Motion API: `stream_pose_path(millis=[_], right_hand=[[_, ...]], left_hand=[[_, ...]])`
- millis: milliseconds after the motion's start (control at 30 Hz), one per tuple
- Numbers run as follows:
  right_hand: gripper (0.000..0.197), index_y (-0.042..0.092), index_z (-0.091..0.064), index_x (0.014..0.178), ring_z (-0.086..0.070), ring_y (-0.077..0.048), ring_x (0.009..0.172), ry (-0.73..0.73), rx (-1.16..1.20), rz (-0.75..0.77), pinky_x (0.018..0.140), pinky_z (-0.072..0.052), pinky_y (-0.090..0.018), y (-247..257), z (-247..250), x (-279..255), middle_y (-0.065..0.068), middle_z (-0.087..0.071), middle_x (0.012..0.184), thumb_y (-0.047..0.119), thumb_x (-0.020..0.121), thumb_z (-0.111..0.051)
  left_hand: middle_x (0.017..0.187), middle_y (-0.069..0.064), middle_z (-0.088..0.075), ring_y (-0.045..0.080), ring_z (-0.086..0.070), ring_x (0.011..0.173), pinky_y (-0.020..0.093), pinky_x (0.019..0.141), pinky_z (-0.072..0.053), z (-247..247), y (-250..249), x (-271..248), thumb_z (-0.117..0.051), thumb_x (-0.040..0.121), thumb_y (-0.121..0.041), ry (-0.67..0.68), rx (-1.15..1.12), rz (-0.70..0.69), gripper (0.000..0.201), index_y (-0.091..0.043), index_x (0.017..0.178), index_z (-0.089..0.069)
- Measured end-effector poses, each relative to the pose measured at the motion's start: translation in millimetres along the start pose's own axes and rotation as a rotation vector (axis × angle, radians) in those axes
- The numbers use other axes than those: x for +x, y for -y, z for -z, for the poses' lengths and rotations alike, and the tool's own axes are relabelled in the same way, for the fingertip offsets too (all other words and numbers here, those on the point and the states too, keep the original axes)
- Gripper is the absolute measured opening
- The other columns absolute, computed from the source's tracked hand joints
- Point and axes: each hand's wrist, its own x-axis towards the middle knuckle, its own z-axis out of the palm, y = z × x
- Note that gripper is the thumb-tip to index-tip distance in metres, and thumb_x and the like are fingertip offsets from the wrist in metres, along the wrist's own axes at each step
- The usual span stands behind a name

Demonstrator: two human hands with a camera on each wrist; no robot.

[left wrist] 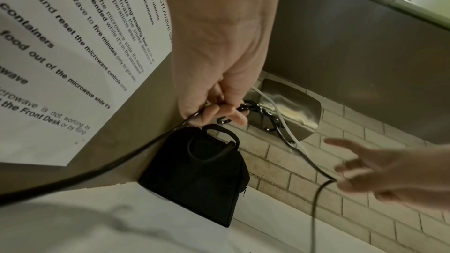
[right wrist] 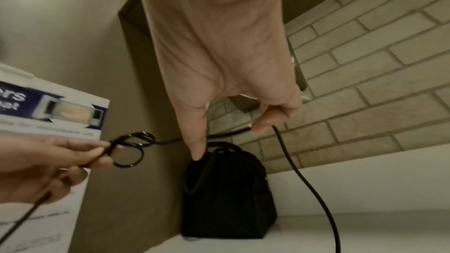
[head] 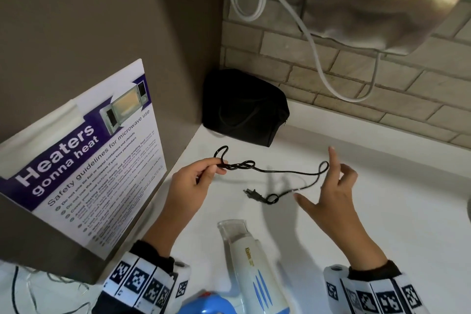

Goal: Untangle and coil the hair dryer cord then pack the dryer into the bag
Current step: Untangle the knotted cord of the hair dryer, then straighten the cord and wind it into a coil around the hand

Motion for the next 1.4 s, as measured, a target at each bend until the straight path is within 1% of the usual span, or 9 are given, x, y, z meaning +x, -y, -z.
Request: stream_pose_path(millis=[167, 367, 467, 567, 800, 933, 1033, 1267, 1400], right_hand=[[0.066, 0.041, -0.050, 0.130, -0.035, -0.016, 0.094, 0.143, -0.080, 0.179, 0.083, -0.032, -0.031, 29.9, 2.1, 3.2, 0.009, -0.045, 0.128, 0.078, 0.078, -0.036], [0.048, 0.042, -0.044, 0.135, -0.031, -0.011, 0.095, 0.169, -0.076, 0.227, 0.080, -0.029, -0.031, 46.2, -11.5, 3.6, 0.018, -0.045, 0.131, 0.056, 0.092, -0.028], [0.026, 0.029, -0.065, 0.106, -0.046, -0.016, 0.082, 0.223, 0.039, 0.285, 0.075, -0.037, -0.030, 43.5, -16.7, 10.2, 0.015, -0.068, 0.097, 0.039, 0.098, -0.042], [0.021, 0.021, -0.068, 0.087, -0.049, -0.010, 0.077, 0.350, 0.225, 0.188, 0.072, -0.034, -0.016, 44.3, -11.1, 15.3, 0.010, -0.068, 0.077, 0.024, 0.097, -0.050], [0.018, 0.012, -0.069, 0.081, -0.065, -0.007, 0.090, 0.400, 0.730, -0.111, 0.075, -0.043, -0.008, 49.6, 6.1, 19.0, -0.003, -0.073, 0.094, 0.017, 0.094, -0.058], [0.019, 0.011, -0.070, 0.083, -0.064, -0.018, 0.101, 0.432, 0.831, -0.161, 0.088, -0.043, -0.020, 49.3, 8.6, 19.8, -0.004, -0.072, 0.098, 0.020, 0.094, -0.058], [0.015, 0.019, -0.072, 0.085, -0.058, -0.038, 0.099, 0.409, 0.785, -0.180, 0.085, -0.044, -0.039, 45.8, 4.9, 20.0, -0.006, -0.072, 0.090, 0.024, 0.093, -0.060], [0.016, 0.022, -0.073, 0.079, -0.060, -0.024, 0.083, 0.400, 0.703, -0.256, 0.080, -0.042, -0.030, 45.1, -0.4, 16.1, -0.003, -0.073, 0.084, 0.020, 0.090, -0.062], [0.013, 0.018, -0.071, 0.084, -0.061, -0.027, 0.082, 0.421, 0.700, -0.277, 0.078, -0.045, -0.039, 46.1, -2.7, 14.5, -0.002, -0.072, 0.075, 0.021, 0.092, -0.060]], left_hand=[[0.094, -0.009, -0.075, 0.005, -0.067, 0.099, 0.023, 0.092, -0.049, -2.2, -4.5, -0.1, -0.053, 0.095, -0.014, 0.052, -0.092, 0.009, 0.020, -0.021, 0.104, -0.069], [0.098, -0.007, -0.076, 0.006, -0.067, 0.102, 0.011, 0.088, -0.046, -2.4, -20.0, -4.4, -0.055, 0.094, -0.011, 0.142, -0.294, 0.091, 0.019, -0.020, 0.102, -0.070], [0.099, -0.002, -0.076, 0.003, -0.066, 0.101, 0.007, 0.084, -0.044, 0.2, -24.6, -3.5, -0.054, 0.094, -0.010, 0.149, -0.372, 0.116, 0.020, -0.014, 0.106, -0.069], [0.097, -0.001, -0.076, -0.004, -0.066, 0.093, 0.003, 0.077, -0.043, 1.4, -24.6, -1.9, -0.053, 0.095, -0.010, 0.124, -0.383, 0.147, 0.021, -0.012, 0.109, -0.068], [0.094, -0.002, -0.076, -0.009, -0.061, 0.074, 0.006, 0.072, -0.042, -2.4, -19.3, -2.7, -0.052, 0.096, -0.014, 0.119, -0.352, 0.227, 0.019, -0.015, 0.107, -0.067], [0.095, -0.001, -0.076, -0.009, -0.062, 0.075, 0.003, 0.072, -0.042, -3.9, -19.8, -2.4, -0.052, 0.095, -0.012, 0.123, -0.359, 0.225, 0.017, -0.013, 0.106, -0.066], [0.099, -0.001, -0.076, 0.000, -0.066, 0.099, 0.003, 0.081, -0.043, -2.4, -19.4, -1.8, -0.053, 0.095, -0.011, 0.129, -0.362, 0.212, 0.018, -0.012, 0.107, -0.066], [0.105, -0.008, -0.074, 0.004, -0.064, 0.106, 0.015, 0.091, -0.044, -2.2, -25.2, -4.2, -0.054, 0.094, -0.009, 0.139, -0.369, 0.192, 0.021, -0.020, 0.100, -0.071], [0.104, -0.003, -0.075, 0.009, -0.065, 0.107, 0.025, 0.097, -0.042, -2.9, -25.8, -4.2, -0.058, 0.092, -0.007, 0.130, -0.400, 0.208, 0.018, -0.018, 0.102, -0.067]])
